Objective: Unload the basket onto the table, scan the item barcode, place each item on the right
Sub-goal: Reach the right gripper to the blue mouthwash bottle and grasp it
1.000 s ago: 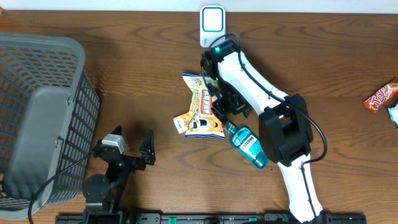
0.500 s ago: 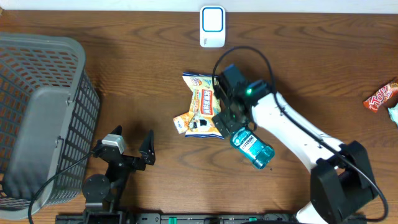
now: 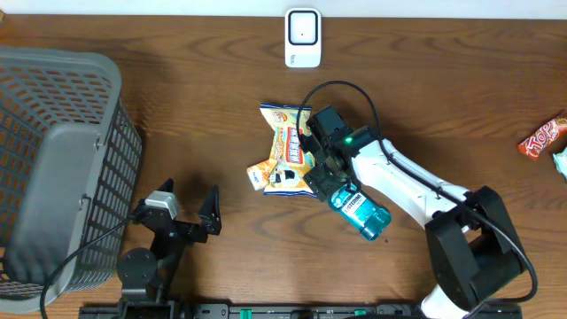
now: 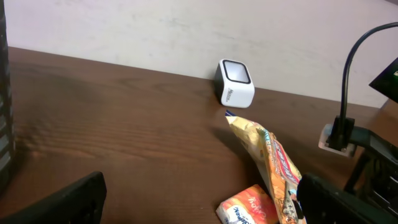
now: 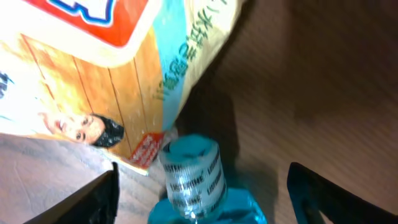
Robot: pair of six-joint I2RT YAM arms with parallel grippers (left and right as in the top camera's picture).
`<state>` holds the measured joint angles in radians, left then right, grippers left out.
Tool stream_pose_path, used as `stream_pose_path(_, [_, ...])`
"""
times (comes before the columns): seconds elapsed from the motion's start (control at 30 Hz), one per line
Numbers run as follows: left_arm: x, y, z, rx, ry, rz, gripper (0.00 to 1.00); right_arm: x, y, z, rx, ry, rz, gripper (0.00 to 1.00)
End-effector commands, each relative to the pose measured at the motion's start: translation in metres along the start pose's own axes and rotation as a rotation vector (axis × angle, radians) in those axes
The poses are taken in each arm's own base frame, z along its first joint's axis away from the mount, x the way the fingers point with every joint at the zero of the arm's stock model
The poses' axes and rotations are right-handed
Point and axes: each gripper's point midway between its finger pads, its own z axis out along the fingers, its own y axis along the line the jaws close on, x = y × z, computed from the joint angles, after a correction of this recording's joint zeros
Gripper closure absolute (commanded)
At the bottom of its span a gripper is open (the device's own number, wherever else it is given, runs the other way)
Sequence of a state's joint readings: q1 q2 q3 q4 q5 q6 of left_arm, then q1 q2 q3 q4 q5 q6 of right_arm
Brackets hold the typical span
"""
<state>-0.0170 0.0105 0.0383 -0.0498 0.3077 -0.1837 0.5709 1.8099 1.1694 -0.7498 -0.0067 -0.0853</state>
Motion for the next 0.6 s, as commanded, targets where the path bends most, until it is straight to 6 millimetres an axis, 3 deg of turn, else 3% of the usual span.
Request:
stream_pose_path(0.0, [0.015, 0.002, 0.001, -0.002, 0.044, -0.012, 0.02, 0.0, 0.003, 0.011, -0.009, 0.018, -0.029, 0.26])
stream_pose_path(0.07, [0.015, 0.002, 0.001, -0.002, 0.043, -0.012, 0.02, 0.004, 0.002, 0.014, -0.01, 0.037, -0.031, 0.34])
stream_pose_path(0.27, [0.015, 0.002, 0.001, -0.002, 0.044, -0.012, 0.02, 0.008, 0.001, 0.015, -0.012, 0.052, -0.034, 0.44])
stream_pose_path(0.47, [0.015, 0.002, 0.001, -0.002, 0.044, -0.012, 0.02, 0.011, 0.001, 0.029, -0.013, 0.082, -0.041, 0.47])
stream_pose_path(0.57, [0.015, 0.002, 0.001, -0.002, 0.043, -0.012, 0.02, 0.021, 0.001, 0.043, -0.017, 0.135, -0.04, 0.59])
